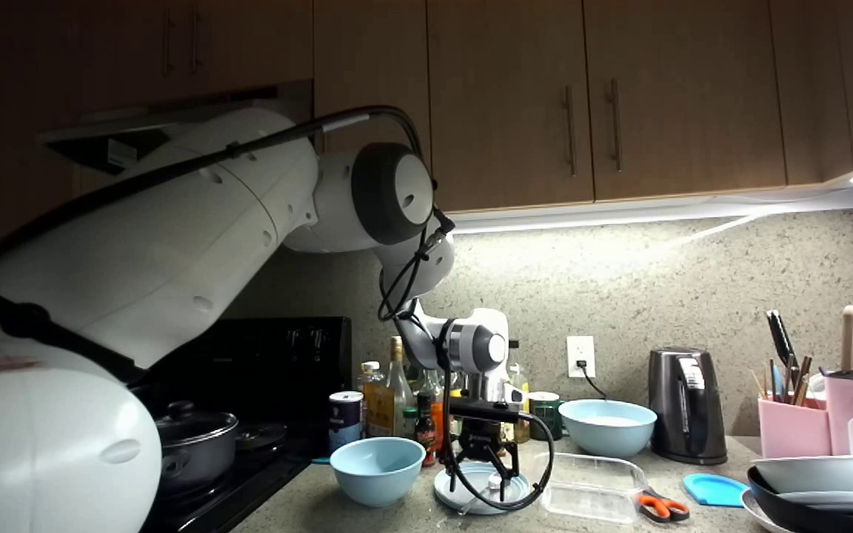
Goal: Put the spoon in the clear bowl
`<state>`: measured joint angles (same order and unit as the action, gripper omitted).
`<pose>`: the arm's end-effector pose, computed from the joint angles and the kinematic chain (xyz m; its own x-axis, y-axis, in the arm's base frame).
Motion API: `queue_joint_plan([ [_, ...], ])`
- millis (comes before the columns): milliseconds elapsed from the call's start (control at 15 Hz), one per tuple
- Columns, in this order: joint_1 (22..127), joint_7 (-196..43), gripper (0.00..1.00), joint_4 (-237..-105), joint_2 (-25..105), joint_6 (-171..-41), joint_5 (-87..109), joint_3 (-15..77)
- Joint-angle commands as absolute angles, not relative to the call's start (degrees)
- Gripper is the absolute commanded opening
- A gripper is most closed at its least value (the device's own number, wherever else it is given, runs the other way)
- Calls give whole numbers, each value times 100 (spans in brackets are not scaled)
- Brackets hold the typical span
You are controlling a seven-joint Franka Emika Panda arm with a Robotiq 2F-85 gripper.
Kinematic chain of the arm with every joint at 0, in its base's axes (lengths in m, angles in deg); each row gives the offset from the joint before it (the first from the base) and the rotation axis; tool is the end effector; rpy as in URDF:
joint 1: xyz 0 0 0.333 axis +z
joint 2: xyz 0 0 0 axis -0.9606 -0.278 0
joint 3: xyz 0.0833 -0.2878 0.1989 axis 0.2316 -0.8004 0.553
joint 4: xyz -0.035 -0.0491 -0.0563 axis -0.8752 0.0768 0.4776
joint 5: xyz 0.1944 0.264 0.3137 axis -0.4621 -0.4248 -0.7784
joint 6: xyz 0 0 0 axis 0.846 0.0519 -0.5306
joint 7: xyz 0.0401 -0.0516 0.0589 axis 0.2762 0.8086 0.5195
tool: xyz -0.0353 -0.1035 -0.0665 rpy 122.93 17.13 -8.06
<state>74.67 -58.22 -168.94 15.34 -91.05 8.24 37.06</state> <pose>0.7478 0.0349 0.1739 0.9418 0.2790 -0.1877 0.2708 -0.9602 -0.0688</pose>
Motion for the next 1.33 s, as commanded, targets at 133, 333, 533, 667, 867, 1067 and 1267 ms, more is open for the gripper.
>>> queue_joint_plan([
  [133,7439,-5846,60,-16515,1296,-8904,976,3708],
  [333,7456,-5876,41,-16424,1279,-8887,1007,3677],
  [533,7454,-5894,20,-16370,1272,-8901,1007,3660],
  [667,7449,-5915,8,-16344,1270,-8915,997,3650],
  [867,7441,-5928,4,-16390,1322,-8951,976,3654],
  [1067,7466,-6083,8,-16604,1555,-8981,946,3641],
  [1267,7567,-6434,8,-16922,1939,-8980,1032,3543],
])
